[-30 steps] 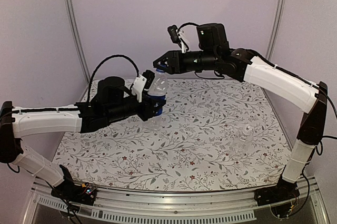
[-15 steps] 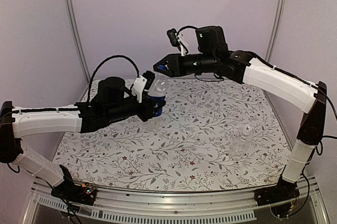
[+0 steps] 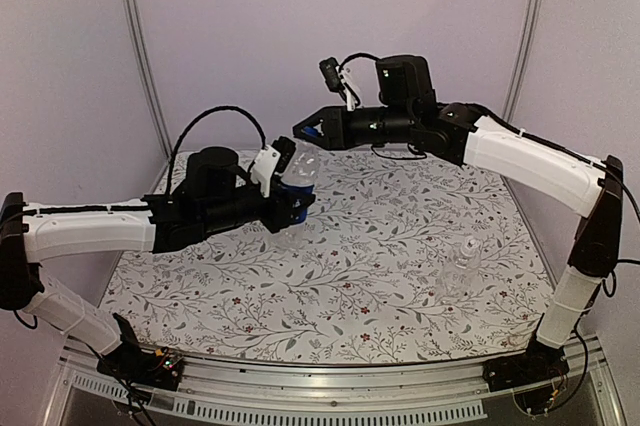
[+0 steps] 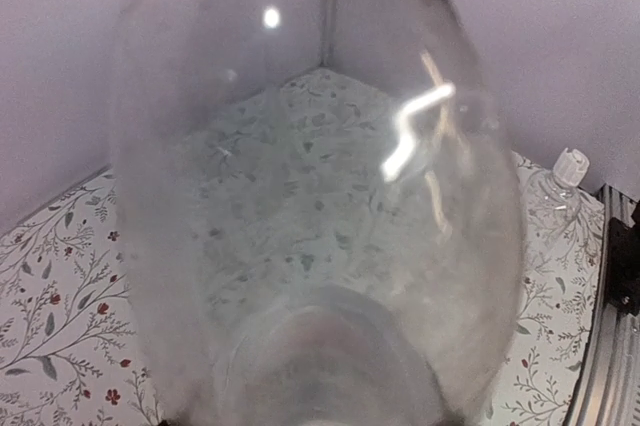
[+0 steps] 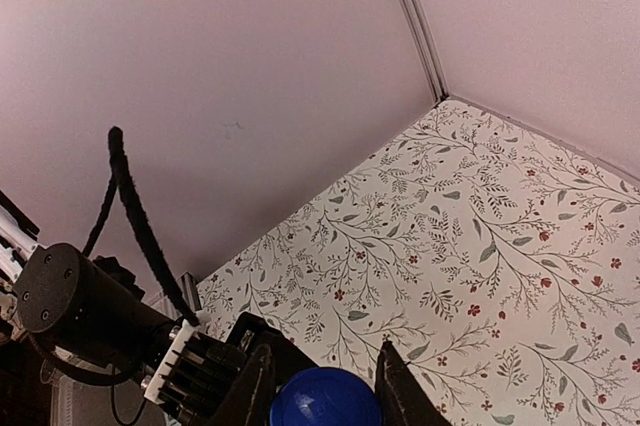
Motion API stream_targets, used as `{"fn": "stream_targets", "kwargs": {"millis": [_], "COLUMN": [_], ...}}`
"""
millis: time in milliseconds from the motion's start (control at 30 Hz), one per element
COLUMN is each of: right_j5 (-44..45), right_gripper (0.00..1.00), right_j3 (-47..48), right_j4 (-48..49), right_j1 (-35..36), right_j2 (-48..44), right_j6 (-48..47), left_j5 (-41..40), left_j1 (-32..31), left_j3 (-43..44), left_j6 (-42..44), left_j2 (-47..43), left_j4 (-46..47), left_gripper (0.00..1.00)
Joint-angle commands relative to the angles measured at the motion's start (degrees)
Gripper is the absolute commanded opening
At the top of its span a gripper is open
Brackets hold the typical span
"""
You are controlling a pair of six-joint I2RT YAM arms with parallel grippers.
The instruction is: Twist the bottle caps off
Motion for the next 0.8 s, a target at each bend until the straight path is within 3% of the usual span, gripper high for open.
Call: {"fn": "stream_targets", "kwargs": {"millis": [0,233,500,633,767], "right_j5": [-7.27,-28.75,-42.85,-42.92,-40.56], "right_gripper": [0.0,0.0,0.03,0.05,0.12], "right_j3": [-4.73,-8.7,-8.21,-8.07,-7.52], "right_j4": [5.96,9.28,7.18,6.97,6.16], "right_j1": [-2.41,-5.42,-5.95,-6.09,-6.13], "right_j2": [-4.68,-7.18,-6.73,-6.37,-6.26], "right_j6": [-1.14,-10.95,-20.61,-21.32,-20.5], "left_j5": [6.44,27.14,45.38,48.22,44.98], "left_j1": [-0.22,2.16,3.34,3.43,3.56], "left_j3": [-0.36,-1.7,-1.42,-0.98,-0.76], "left_j6": [1.25,-0.77,-4.95,-6.2,-5.47], "left_j2": [-3.0,-4.03,-1.22,-0.05,-0.15], "left_j4": [4.62,10.17,14.61,15.08,13.8], "left_gripper": [0.44,0.45,0.38,0.38,0.37]}}
